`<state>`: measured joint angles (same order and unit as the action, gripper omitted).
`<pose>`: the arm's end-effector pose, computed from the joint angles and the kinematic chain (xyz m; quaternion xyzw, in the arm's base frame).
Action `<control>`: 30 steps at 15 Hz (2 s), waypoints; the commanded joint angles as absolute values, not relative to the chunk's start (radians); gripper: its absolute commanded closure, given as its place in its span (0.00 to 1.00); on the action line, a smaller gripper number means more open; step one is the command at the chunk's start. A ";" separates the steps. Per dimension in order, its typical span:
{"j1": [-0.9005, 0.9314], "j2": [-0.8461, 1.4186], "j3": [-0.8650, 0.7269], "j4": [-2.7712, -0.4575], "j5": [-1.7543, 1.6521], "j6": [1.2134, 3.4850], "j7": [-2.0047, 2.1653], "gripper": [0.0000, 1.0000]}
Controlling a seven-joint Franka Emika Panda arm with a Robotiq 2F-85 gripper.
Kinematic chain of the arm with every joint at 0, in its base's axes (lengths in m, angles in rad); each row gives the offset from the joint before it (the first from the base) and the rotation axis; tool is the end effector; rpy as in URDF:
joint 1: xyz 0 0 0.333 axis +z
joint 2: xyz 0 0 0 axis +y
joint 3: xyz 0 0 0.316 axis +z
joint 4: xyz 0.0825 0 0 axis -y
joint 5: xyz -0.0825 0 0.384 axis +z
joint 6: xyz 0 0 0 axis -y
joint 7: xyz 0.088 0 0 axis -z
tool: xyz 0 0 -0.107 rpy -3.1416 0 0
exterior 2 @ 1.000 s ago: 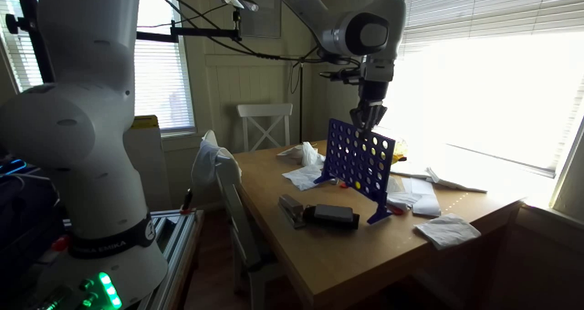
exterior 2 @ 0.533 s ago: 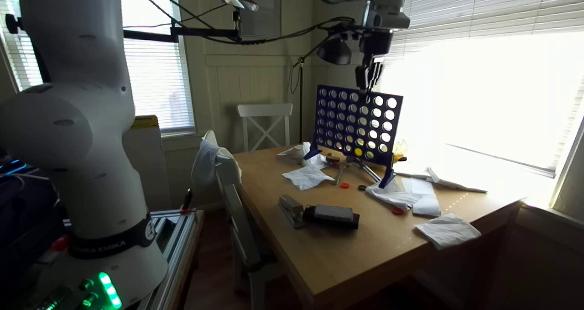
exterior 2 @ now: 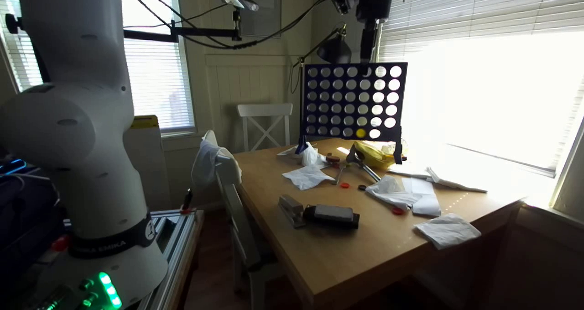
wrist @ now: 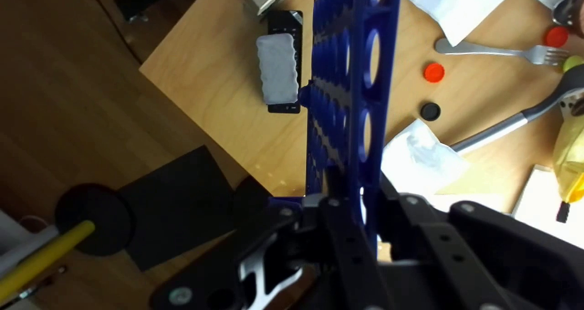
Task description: Rotate the blue gameboard.
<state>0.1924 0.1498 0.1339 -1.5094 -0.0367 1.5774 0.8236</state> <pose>0.5687 0.1824 0.5683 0.9686 -0.2454 -0.0292 0.0289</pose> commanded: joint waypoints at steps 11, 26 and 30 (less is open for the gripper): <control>0.225 0.183 0.144 -1.453 -0.159 1.593 0.591 0.96; 0.239 0.316 0.187 -1.291 -0.170 1.603 -0.164 0.96; 0.238 0.368 0.214 -1.226 -0.135 1.532 -0.350 0.96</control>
<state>0.2390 0.3022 0.1937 -1.3293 -0.1607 1.6101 -0.2224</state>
